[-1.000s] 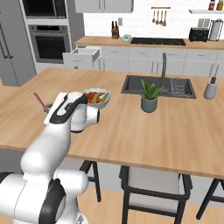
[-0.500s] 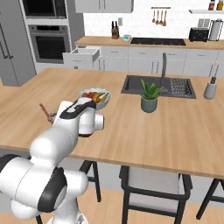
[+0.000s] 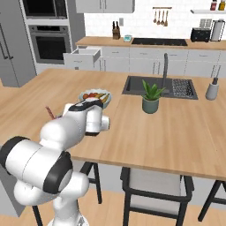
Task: Take a straw from the drawer in front and place it inside the glass cup on the dining counter.
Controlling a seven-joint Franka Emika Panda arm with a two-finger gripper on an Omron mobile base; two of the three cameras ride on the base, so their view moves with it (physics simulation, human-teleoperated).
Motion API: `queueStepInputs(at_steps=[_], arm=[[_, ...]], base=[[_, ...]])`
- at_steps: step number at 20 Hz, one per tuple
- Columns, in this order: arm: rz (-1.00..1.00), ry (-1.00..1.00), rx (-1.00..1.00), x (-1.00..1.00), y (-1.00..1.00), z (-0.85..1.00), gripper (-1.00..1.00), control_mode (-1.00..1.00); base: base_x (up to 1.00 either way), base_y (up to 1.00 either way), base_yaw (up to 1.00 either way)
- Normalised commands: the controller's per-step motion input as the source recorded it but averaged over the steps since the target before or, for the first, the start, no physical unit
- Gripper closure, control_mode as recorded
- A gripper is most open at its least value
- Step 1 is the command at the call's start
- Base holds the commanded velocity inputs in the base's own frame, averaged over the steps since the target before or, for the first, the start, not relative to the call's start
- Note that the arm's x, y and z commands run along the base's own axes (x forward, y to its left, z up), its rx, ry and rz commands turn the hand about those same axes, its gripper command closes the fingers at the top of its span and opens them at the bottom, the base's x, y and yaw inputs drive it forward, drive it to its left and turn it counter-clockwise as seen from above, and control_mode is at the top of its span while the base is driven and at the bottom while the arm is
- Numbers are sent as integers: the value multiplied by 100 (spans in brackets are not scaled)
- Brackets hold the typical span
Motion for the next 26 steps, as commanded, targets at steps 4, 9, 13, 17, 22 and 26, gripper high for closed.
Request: queueStepInputs(at_steps=[4, 9, 13, 17, 22, 26], arm=[[1, 6, 0, 22, 5, -12, 100, -100], [2, 7, 0, 4, 8, -32, 100, -100], [2, 3, 0, 5, 0, -26, 100, -100], [2, 1, 0, 10, 0, -13, 100, -100], [1, 4, 0, 17, 1, -11, 100, -100], [1, 6, 0, 18, 0, -11, 100, -100]], base=[[0, 0, 0], [0, 0, 0], [0, 0, 0], [0, 0, 0], [0, 0, 0], [0, 0, 0]])
